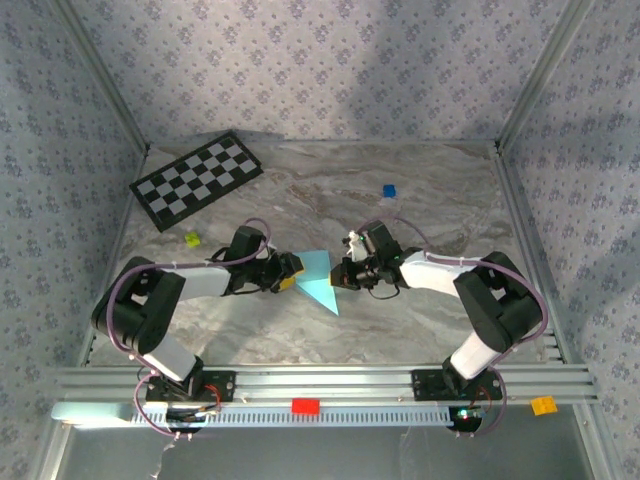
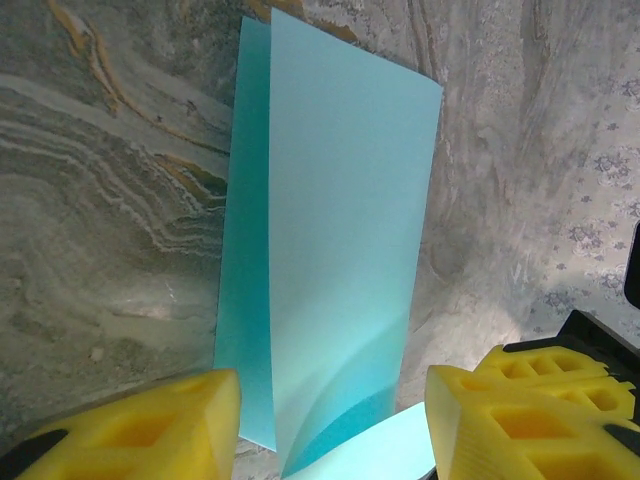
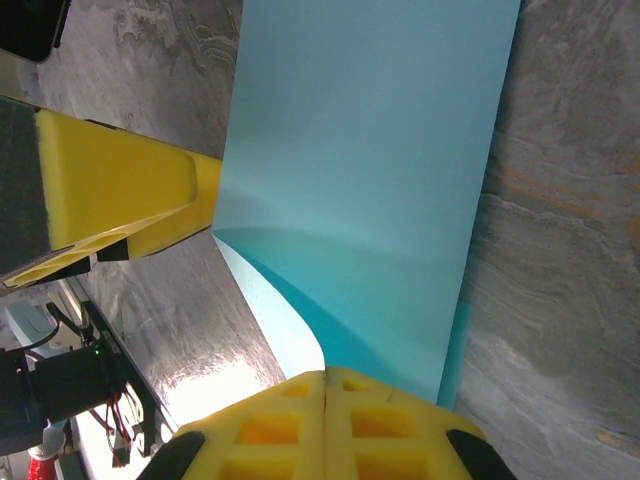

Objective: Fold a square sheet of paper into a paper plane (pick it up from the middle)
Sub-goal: Fourth fold the wing at the center of the table.

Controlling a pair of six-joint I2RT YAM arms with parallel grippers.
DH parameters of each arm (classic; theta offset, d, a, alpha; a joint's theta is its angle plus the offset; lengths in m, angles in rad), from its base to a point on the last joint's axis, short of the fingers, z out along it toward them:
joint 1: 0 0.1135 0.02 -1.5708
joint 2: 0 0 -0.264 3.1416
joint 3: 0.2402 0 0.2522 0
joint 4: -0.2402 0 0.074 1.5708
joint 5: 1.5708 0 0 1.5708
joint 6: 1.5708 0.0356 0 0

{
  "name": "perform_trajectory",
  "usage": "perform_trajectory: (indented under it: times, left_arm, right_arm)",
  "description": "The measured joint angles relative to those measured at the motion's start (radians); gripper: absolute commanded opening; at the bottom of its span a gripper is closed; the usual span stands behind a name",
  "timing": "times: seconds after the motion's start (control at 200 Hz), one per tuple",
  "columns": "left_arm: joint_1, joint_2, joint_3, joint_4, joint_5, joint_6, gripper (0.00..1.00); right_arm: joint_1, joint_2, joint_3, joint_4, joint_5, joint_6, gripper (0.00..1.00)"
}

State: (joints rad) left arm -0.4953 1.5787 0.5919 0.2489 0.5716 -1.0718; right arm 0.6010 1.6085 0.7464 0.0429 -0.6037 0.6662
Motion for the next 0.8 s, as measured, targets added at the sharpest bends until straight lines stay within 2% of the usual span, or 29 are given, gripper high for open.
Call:
perform_trajectory:
  times: [0.535,0.72,0.8]
  left_arm:
    - [0.0,0.075,0.067,-0.002,0.008,-0.002,0.39]
    - [0.0,0.086,0.069,0.002,0.008,-0.004,0.18]
    - [0.0,0.095,0.07,0.009,0.007,-0.006,0.08]
  right_arm:
    - [-0.008,0.0,-0.013,0.023,-0.015,0.0,0.05]
    - [-0.013,0.0,-0.015,0.022,-0.018,0.0,0.07]
    - [-0.016,0.0,-0.015,0.016,-0.018,-0.002,0.12]
